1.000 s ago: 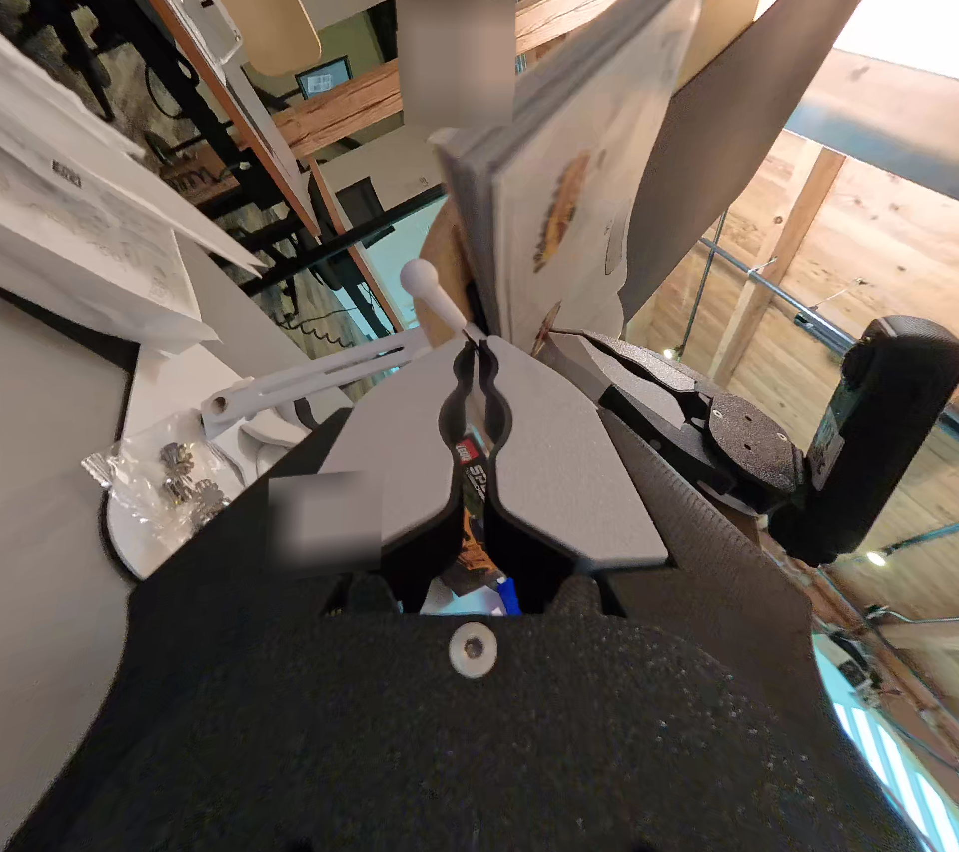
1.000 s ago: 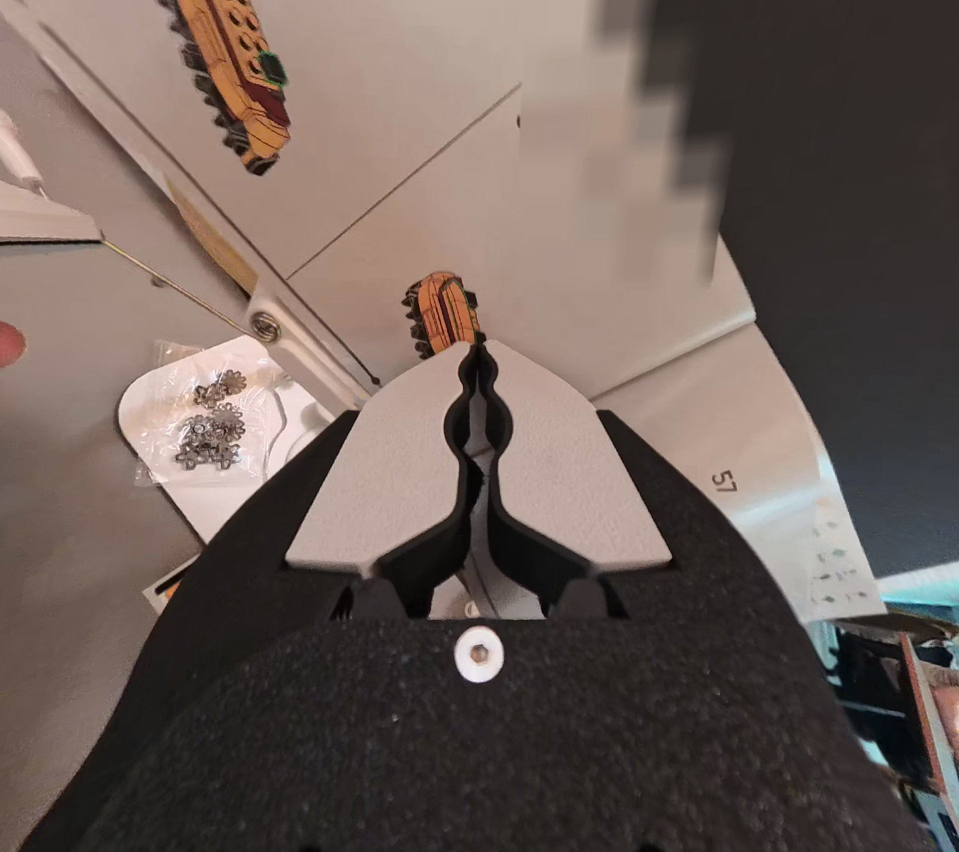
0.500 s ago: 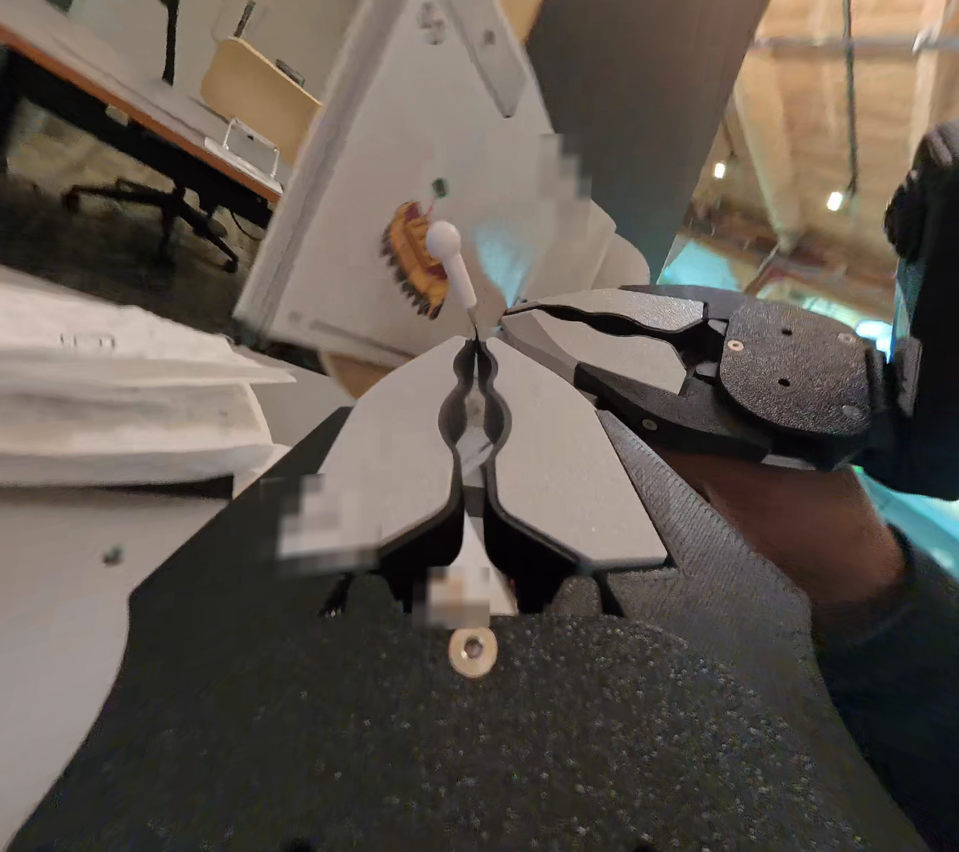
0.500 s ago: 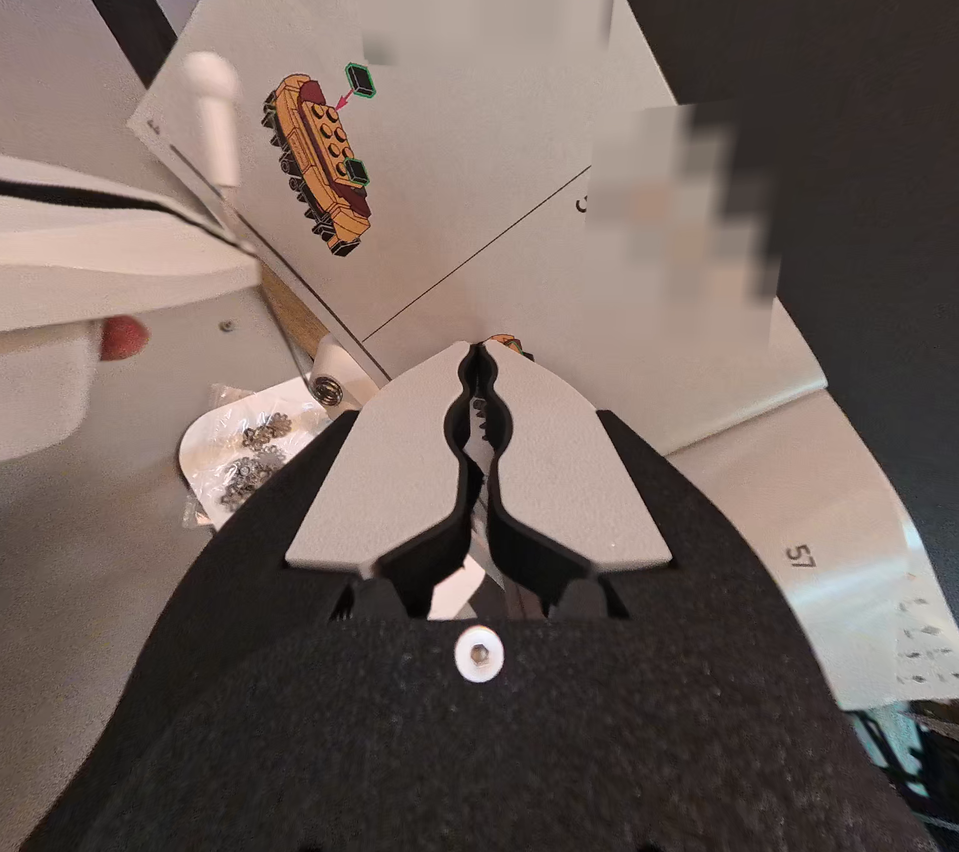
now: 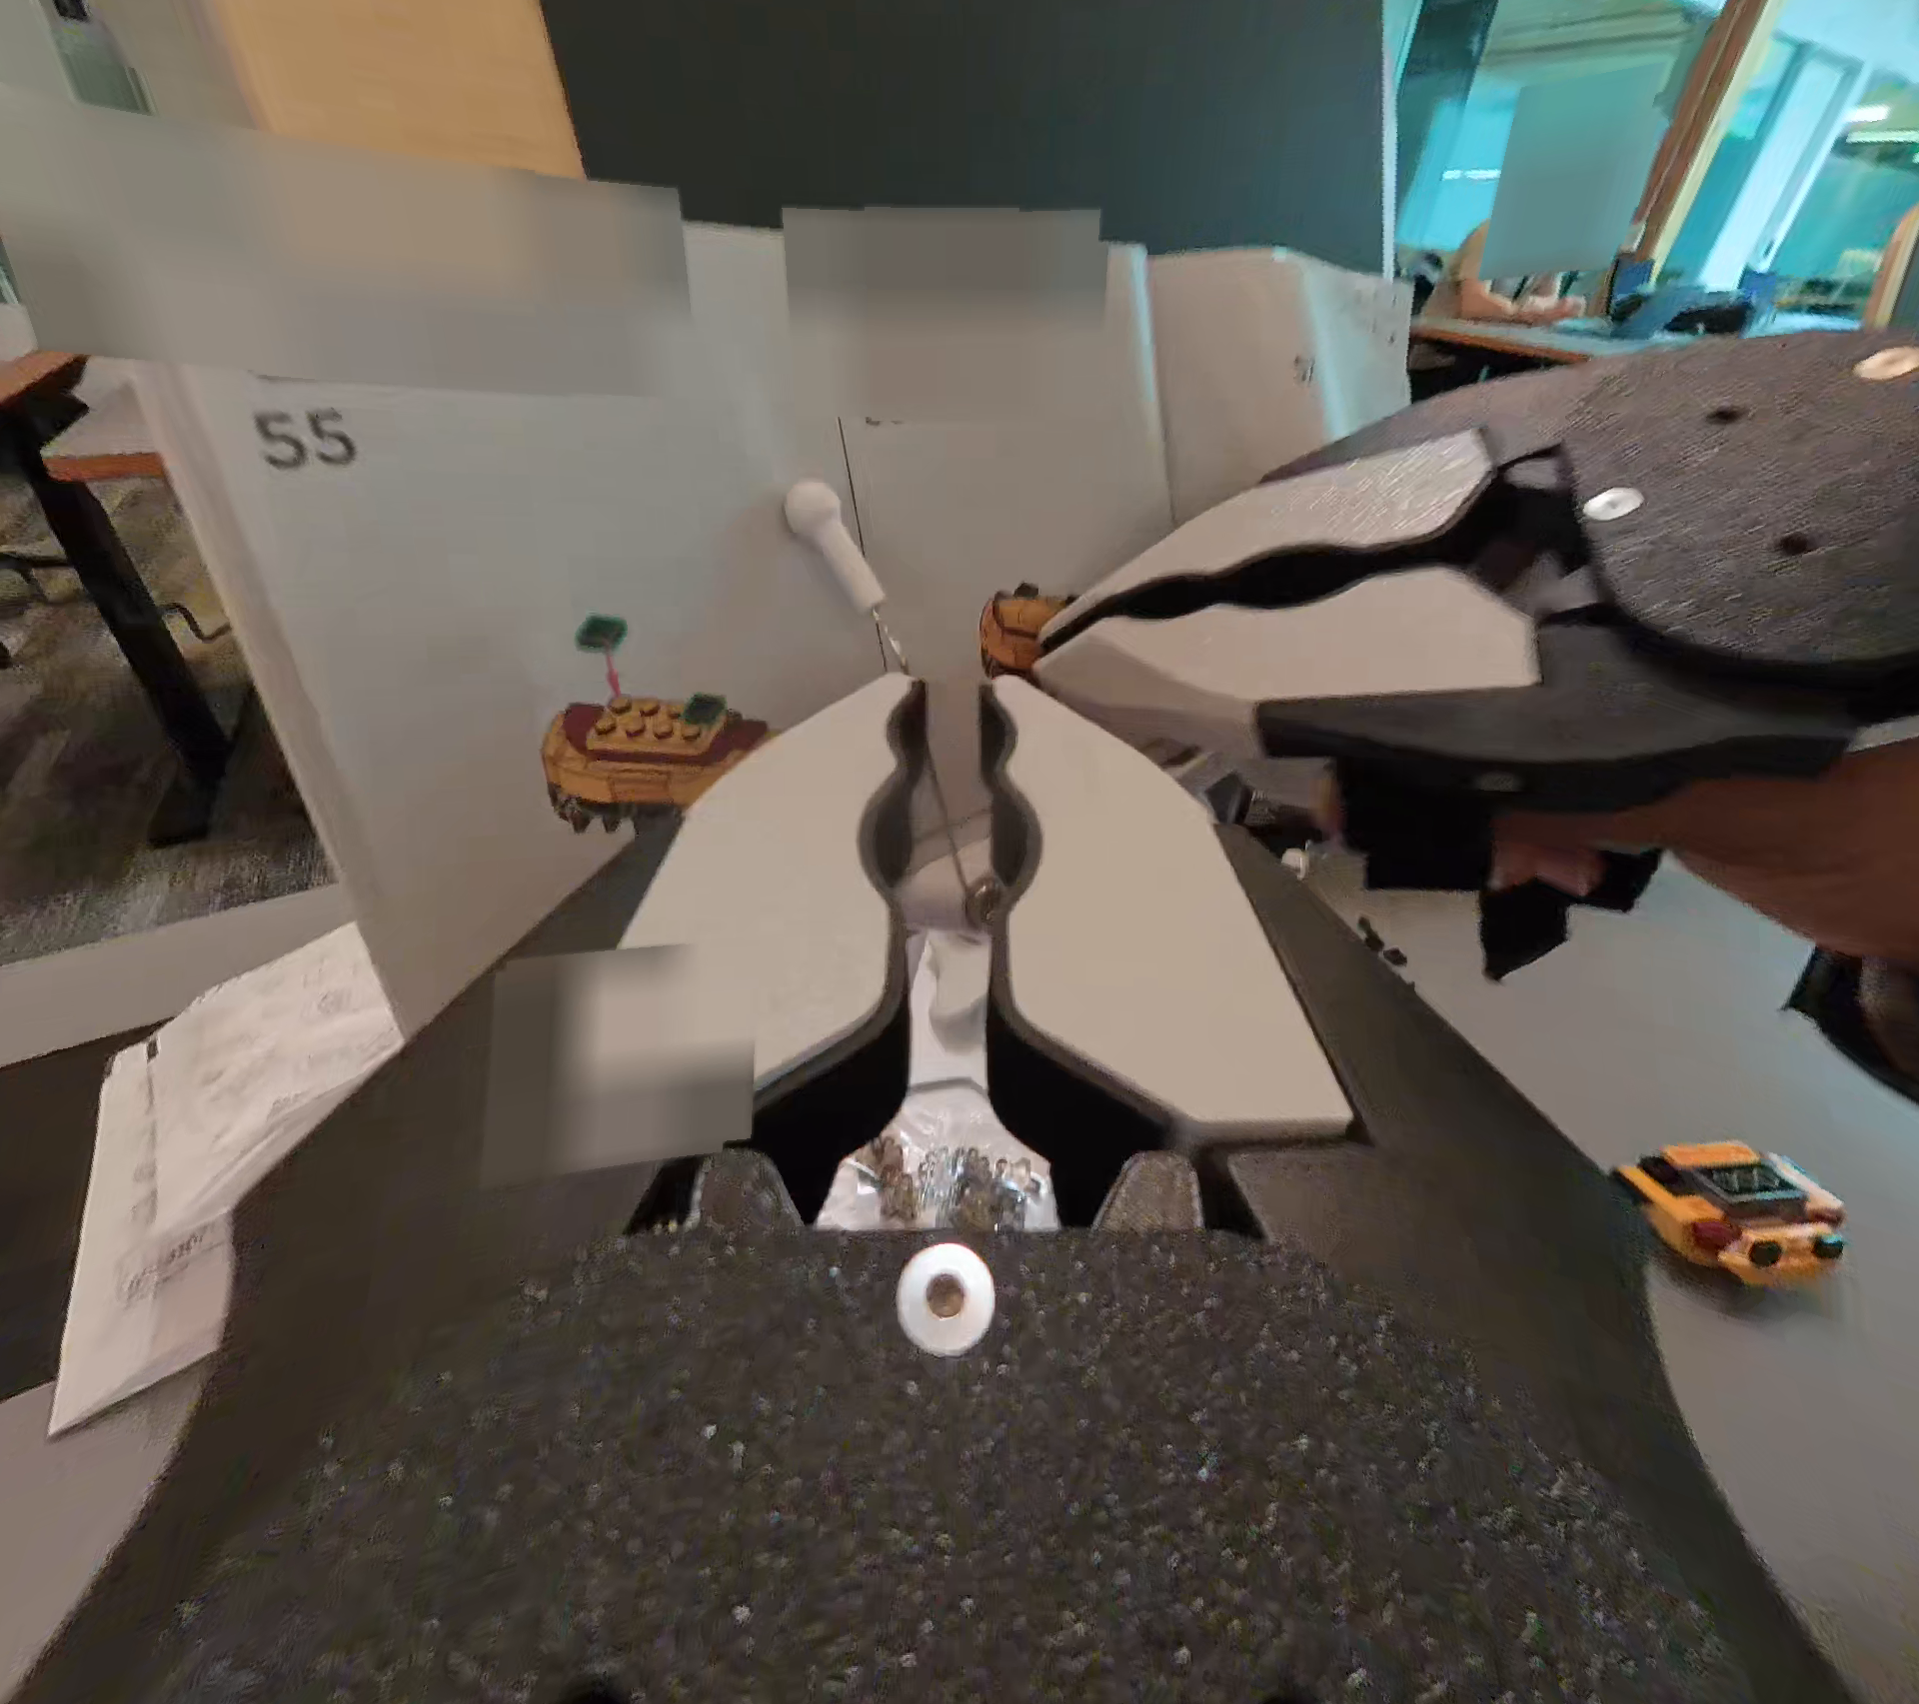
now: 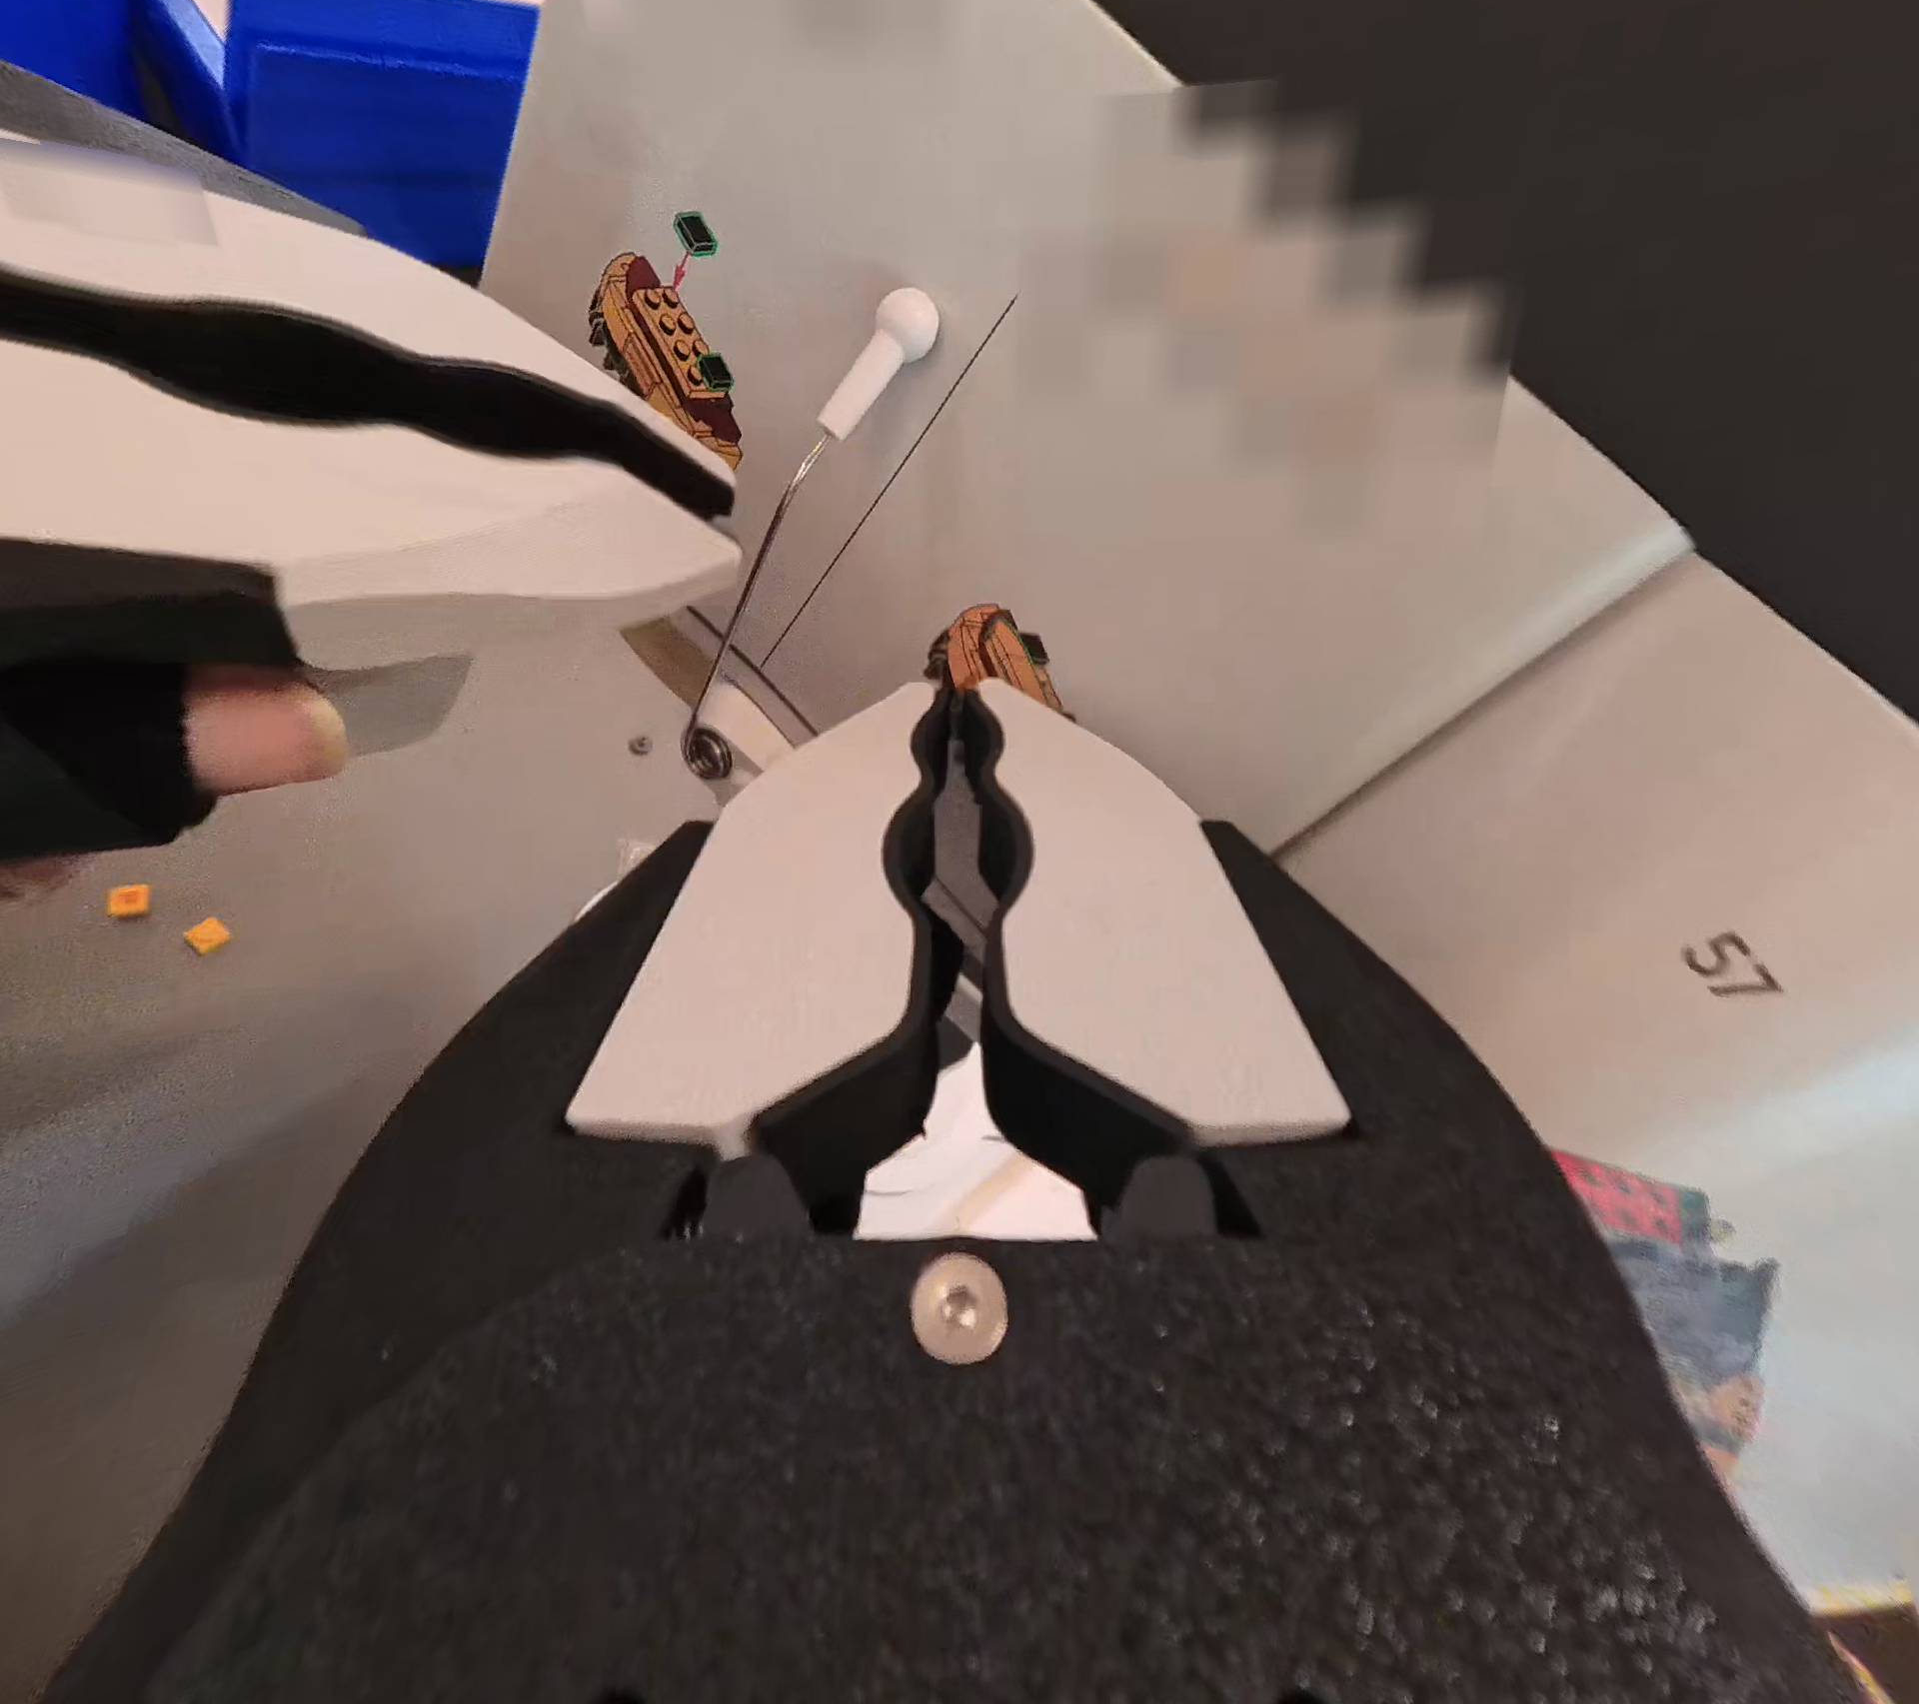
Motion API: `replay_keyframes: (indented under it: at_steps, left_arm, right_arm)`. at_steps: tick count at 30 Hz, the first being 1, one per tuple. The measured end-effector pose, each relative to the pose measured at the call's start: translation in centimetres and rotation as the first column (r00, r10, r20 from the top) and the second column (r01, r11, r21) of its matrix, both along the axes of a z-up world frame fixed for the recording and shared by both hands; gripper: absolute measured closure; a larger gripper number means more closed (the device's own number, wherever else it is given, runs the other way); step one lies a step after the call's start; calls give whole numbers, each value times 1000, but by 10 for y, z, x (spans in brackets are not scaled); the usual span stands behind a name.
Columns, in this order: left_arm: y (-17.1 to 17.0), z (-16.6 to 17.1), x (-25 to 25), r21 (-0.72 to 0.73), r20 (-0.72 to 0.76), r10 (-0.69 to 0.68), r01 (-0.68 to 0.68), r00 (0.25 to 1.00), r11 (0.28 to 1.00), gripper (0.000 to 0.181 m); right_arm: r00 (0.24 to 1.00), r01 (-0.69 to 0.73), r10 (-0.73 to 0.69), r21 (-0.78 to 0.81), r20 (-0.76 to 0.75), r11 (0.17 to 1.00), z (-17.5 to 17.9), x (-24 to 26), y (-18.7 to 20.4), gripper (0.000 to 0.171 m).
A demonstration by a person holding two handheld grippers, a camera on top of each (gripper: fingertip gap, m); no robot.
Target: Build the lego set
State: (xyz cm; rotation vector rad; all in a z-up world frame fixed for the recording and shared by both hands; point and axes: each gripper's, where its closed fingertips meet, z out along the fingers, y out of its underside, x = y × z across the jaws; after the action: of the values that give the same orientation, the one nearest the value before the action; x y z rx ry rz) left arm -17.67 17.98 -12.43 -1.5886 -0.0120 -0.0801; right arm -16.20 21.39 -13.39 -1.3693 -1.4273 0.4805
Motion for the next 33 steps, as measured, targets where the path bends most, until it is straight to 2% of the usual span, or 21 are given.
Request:
replay_keyframes:
  at_steps: [3, 5, 6, 10, 15, 21, 25, 33]
  left_arm:
    - [12, -15, 5, -79, -16, -49, 47, 999, 996, 158]
    - [18, -22, -2, -108, -84, -18, 9, 996, 994, 176]
    - [19, -23, -4, -104, -111, -16, 4, 994, 995, 177]
    - [21, -22, -5, -94, -119, -20, 9, 993, 996, 177]
    - [27, -20, -10, -115, -133, -53, 38, 990, 993, 177]
    - [42, -21, -31, -159, -222, -84, 49, 971, 986, 177]
    - [39, -23, -32, -149, -207, -142, 112, 968, 982, 177]
    - [26, -21, -32, -105, -170, -110, 93, 979, 990, 175]
  right_arm:
    - [999, 22, -22, 20, -31, 1000, 6, 17, 5, 167]
    - [998, 70, -70, 70, -4, 995, 4, 32, 18, 166]
    - [995, 93, -96, 102, 24, 990, 0, 40, 27, 166]
    - [988, 116, -135, 220, 74, 969, -11, 64, 49, 171]
    - [987, 116, -143, 289, 75, 950, -16, 83, 63, 171]
    - [990, 78, -111, 331, 82, 940, -25, 91, 57, 169]
    - [992, 60, -94, 351, 82, 935, -30, 92, 47, 167]
    - [994, 98, -104, 267, 9, 959, -31, 106, 41, 165]
